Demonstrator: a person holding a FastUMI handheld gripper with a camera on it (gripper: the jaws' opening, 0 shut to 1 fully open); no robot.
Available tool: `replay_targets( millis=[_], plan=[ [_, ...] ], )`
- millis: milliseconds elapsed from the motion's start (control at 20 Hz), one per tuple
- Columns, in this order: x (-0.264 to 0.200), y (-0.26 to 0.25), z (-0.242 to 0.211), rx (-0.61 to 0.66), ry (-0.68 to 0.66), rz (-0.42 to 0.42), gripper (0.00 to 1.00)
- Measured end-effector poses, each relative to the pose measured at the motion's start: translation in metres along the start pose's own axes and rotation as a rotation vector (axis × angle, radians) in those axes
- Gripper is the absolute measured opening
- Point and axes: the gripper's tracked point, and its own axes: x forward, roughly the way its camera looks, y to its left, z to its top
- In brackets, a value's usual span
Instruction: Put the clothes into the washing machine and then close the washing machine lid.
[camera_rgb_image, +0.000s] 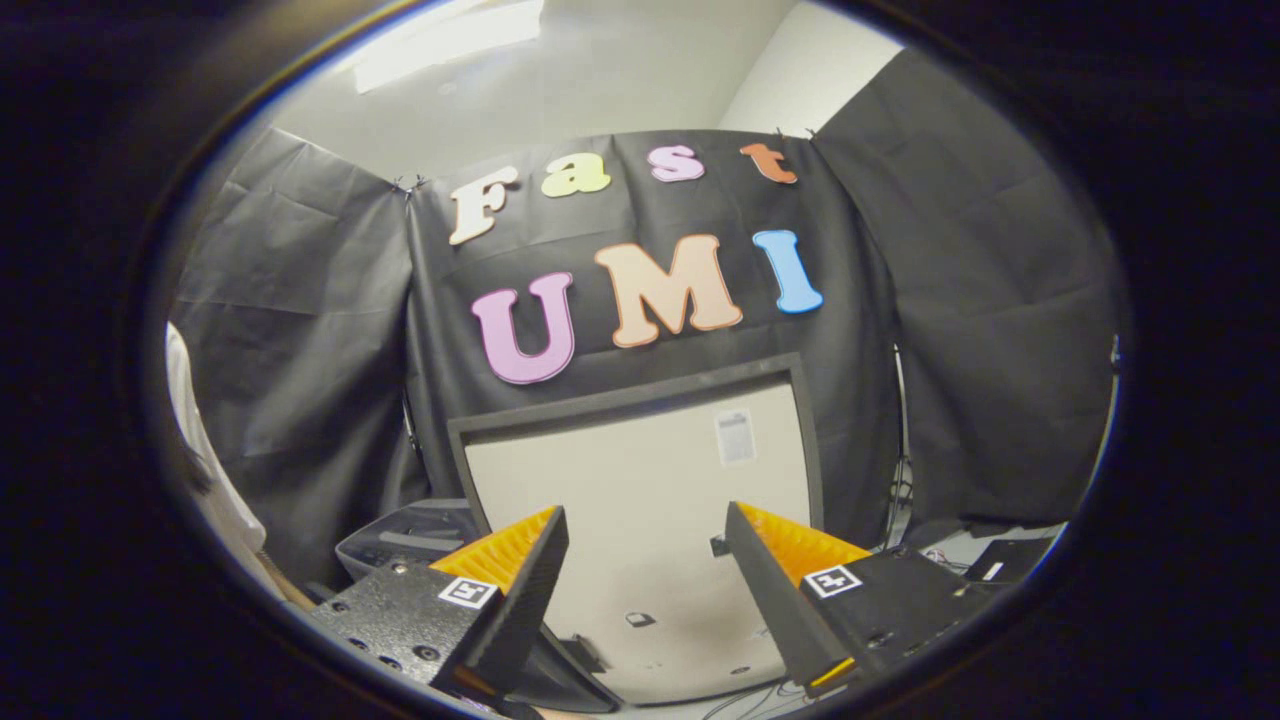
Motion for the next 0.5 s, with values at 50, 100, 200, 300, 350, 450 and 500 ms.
replay_targets(
  millis=[50, 100, 200, 300, 350, 450, 500],
  plan=[
    [-0.005, -0.004, -0.010, -0.001, 0.006, -0.008, 0.96],
    [-0.009, -0.006, -0.017, -0.002, 0.005, -0.009, 0.96],
    [-0.015, -0.006, -0.031, -0.006, 0.002, -0.008, 0.96],
    [-0.017, -0.005, -0.047, -0.030, 0.018, -0.009, 0.96],
    [-0.019, -0.007, -0.054, -0.046, 0.028, -0.011, 0.96],
    [-0.023, -0.004, -0.059, -0.065, 0.032, -0.009, 0.96],
    [-0.025, -0.003, -0.060, -0.078, 0.029, -0.007, 0.96]
  ],
)
